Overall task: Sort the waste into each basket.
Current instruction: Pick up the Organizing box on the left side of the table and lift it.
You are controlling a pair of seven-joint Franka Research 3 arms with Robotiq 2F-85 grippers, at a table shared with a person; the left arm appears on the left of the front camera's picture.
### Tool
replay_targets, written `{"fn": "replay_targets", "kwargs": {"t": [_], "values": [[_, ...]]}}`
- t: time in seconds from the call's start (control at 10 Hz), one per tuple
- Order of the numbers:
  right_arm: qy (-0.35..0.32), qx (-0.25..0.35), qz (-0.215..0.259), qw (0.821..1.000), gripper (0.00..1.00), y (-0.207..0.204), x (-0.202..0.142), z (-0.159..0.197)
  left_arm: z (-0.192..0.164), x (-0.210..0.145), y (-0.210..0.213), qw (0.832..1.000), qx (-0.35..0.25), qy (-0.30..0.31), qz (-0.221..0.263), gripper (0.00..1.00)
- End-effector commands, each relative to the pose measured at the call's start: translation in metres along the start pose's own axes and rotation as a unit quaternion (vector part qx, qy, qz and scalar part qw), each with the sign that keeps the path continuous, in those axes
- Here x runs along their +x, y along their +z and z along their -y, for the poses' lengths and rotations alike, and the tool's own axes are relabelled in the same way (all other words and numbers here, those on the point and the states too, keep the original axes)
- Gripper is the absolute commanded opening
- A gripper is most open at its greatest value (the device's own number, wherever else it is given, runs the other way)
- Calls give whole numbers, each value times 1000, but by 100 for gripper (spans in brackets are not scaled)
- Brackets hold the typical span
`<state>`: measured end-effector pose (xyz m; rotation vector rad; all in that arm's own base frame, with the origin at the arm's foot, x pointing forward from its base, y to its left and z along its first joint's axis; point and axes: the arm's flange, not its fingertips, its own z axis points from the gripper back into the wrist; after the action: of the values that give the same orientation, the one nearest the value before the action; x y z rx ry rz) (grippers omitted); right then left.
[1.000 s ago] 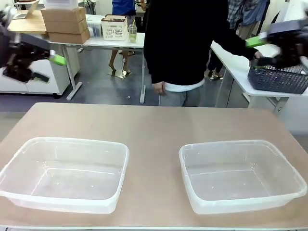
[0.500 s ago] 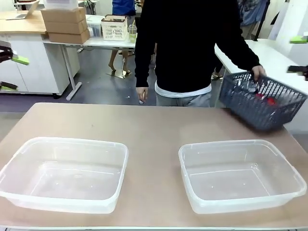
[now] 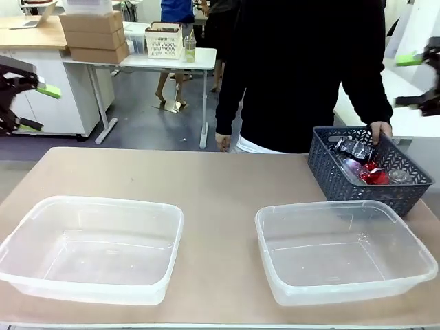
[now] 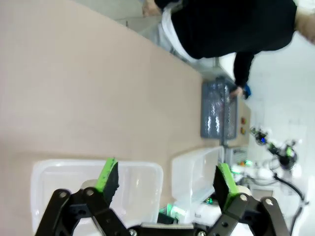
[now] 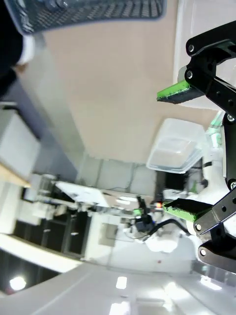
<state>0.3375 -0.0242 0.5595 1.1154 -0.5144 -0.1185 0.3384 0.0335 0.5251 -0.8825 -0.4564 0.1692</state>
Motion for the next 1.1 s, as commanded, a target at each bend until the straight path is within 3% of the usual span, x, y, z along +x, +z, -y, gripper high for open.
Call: {"fn": "replay_targets", "kwargs": {"t": [0.0, 0.2, 0.4, 0.5, 0.6, 0.7, 0.9, 1.0], "values": [[74, -8, -106, 992, 100, -113, -6, -60, 18, -6, -6, 989, 16, -99, -108, 100], [85, -59, -184, 977, 100, -258, -87, -117, 10, -31, 29, 966, 83, -186, -160, 100], [147, -138, -266, 943, 100, -330, -162, -107, 1, -71, 28, 933, 145, -268, -189, 100], [161, -145, -286, 933, 100, -325, -171, -102, 1, -86, 11, 910, 159, -318, -215, 100], [159, -138, -234, 949, 100, -297, -140, -97, 5, -85, 1, 911, 136, -330, -207, 100], [146, -110, -287, 940, 100, -327, -206, -109, 4, -68, 26, 928, 155, -256, -221, 100], [158, -131, -280, 938, 100, -328, -189, -98, 4, -68, 26, 928, 155, -256, -221, 100], [191, -124, -359, 905, 100, -349, -201, -110, 10, -72, 22, 918, 153, -288, -225, 100]]}}
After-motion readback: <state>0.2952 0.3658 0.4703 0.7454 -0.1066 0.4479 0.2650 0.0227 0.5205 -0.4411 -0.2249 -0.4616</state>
